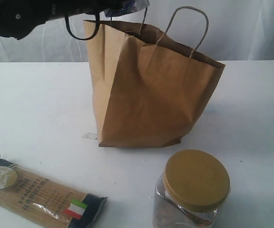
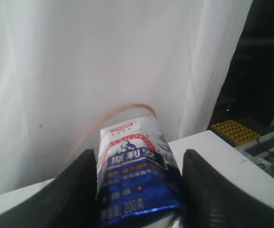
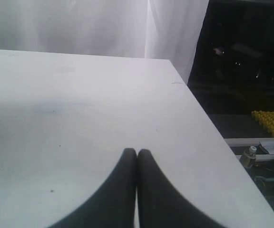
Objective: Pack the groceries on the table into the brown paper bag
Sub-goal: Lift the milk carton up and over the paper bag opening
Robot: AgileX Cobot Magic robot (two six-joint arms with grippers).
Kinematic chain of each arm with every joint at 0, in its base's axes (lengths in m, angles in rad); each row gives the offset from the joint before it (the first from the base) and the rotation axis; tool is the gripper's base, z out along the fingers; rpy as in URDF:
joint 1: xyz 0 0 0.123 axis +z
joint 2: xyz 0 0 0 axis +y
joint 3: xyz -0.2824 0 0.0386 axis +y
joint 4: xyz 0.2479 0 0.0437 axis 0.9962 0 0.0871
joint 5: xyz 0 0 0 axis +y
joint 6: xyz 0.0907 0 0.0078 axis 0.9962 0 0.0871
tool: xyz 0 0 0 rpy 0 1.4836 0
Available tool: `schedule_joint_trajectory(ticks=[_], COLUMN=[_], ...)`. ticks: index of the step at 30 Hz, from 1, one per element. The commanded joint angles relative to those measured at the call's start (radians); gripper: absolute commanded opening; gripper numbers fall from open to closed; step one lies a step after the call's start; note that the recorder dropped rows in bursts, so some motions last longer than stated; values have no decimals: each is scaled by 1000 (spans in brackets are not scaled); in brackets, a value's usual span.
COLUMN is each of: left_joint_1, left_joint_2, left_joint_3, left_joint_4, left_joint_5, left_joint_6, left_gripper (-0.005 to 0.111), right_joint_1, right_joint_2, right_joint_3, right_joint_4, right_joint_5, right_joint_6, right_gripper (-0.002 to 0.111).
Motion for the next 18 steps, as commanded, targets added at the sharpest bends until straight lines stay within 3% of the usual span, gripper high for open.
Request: schedule_joint_trajectory(ticks=[1, 4, 12, 18], left_joint_1=[-11, -13, -40, -63], left_joint_2=[16, 20, -4, -7], left_joint_3=[-9, -9, -9, -48], left_joint_4=[-5, -5, -2, -2], left_joint_5=[32, 121, 146, 420], left_joint_6=[-73, -84, -100, -16], left_gripper=[0, 0, 0, 0], right_joint_1=[2, 2, 2, 2], right_joint_2=[5, 5, 5, 5], right_joint_3=[5, 5, 5, 5], right_joint_4=[1, 1, 1, 1], right_joint_5=[-11, -11, -11, -11], right_joint_6=[1, 1, 1, 1], right_gripper=[0, 0, 0, 0])
